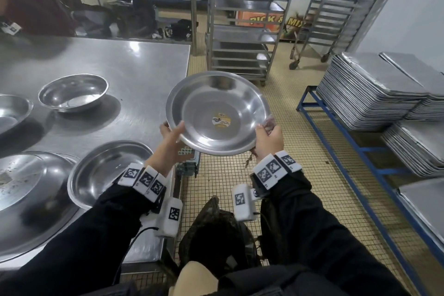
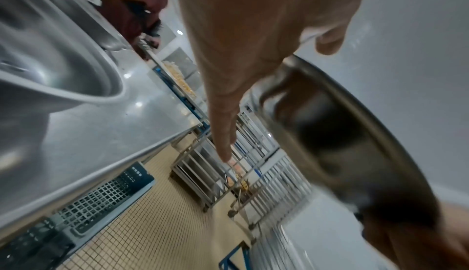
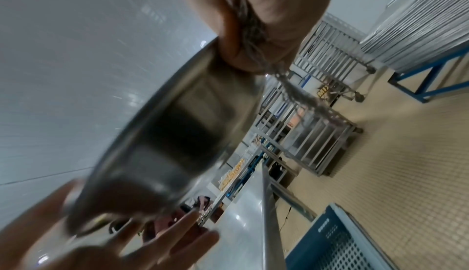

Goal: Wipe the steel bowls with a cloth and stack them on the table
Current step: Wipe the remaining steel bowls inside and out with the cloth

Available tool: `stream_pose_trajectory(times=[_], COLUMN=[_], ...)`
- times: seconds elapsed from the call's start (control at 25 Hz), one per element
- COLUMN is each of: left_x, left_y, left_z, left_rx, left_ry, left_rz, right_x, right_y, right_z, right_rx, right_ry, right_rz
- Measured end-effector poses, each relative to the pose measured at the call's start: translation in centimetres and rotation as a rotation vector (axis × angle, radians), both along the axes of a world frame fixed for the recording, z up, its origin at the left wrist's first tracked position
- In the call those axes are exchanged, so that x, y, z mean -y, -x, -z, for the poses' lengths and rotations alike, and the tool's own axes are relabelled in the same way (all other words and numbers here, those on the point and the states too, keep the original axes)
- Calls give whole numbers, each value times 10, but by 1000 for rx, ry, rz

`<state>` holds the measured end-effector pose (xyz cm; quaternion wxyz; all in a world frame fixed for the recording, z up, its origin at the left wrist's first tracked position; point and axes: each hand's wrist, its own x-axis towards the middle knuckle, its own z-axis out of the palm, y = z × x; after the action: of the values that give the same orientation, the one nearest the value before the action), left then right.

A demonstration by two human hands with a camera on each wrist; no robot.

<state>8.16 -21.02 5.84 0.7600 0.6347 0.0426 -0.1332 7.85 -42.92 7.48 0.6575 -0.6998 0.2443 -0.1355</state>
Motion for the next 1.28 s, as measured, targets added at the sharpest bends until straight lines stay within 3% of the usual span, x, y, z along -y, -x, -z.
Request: stream_pose_trajectory(times=[0.12,0.24,0.36,0.52,0.68,0.84,0.96,1.12,1.28], left_x=[-22,-31,-28,-15,9,28,29,-7,-65], left_y=[-10,-17,-14,-10,-9,-9,-9,-15,-25], left_z=[-11,-11,-9,-6,-3,8,5,-3,-19], left_rx=[49,28,-51,-31,-25,-53,16,113,178], left_ry=[154,181,199,142,77,73,-56,-30,-205], left_rz=[49,73,-33,-202,-250,-206,-91,-187,-394], right_x=[22,33,35,28,-1,-28,-31,-28,-47], right_y=[-7,-13,-18,-17,-6,0,-7,-27,-48], right_z=[-12,-21,-25,-14,6,17,4,-21,-24], right_rx=[-33,-36,-18,-45,-73,-62,2,23,-37], right_ry=[128,192,245,344,160,-69,-138,-10,83], right_rz=[-160,-356,-441,-347,-238,-146,-72,-152,-317])
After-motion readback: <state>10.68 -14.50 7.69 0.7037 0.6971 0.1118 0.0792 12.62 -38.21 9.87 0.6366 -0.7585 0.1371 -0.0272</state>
